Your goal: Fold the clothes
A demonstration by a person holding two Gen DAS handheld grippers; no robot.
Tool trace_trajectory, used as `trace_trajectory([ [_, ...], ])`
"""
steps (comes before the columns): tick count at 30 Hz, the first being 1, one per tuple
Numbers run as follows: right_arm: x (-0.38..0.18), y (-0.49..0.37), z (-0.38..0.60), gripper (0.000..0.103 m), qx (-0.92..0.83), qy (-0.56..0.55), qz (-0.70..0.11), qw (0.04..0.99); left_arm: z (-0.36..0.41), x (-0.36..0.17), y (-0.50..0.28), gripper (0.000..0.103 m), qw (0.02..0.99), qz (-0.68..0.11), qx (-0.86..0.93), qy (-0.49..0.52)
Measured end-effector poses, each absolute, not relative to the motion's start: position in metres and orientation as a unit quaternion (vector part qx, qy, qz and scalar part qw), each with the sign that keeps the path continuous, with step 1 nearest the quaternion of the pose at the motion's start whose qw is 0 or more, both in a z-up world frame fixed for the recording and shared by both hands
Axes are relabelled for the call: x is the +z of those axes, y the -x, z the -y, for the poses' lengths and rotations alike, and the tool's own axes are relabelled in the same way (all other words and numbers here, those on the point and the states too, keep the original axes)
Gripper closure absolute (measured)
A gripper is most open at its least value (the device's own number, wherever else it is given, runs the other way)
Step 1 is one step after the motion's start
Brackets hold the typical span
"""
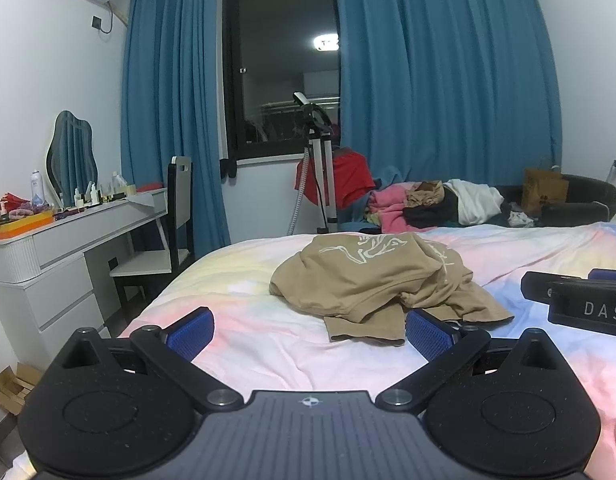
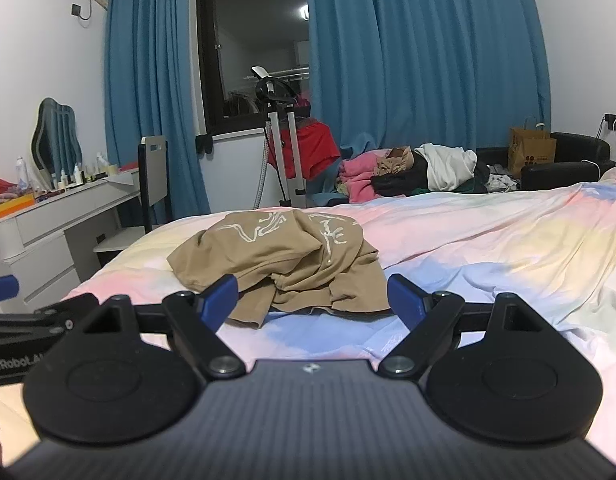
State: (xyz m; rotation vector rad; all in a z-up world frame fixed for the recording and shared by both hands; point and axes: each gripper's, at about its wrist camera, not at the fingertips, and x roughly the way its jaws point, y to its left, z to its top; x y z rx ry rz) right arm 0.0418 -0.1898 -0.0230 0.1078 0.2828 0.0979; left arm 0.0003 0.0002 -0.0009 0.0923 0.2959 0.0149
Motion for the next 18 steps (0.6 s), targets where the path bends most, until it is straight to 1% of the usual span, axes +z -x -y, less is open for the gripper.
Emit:
trace_trajectory([
  [18,-0.021,-0.039,0.189,0.020,0.046,-0.048,-0.140,0.988,-0.003,-0.011,-0.002,0.000,0.988,-0.146,0.013,-0.047],
])
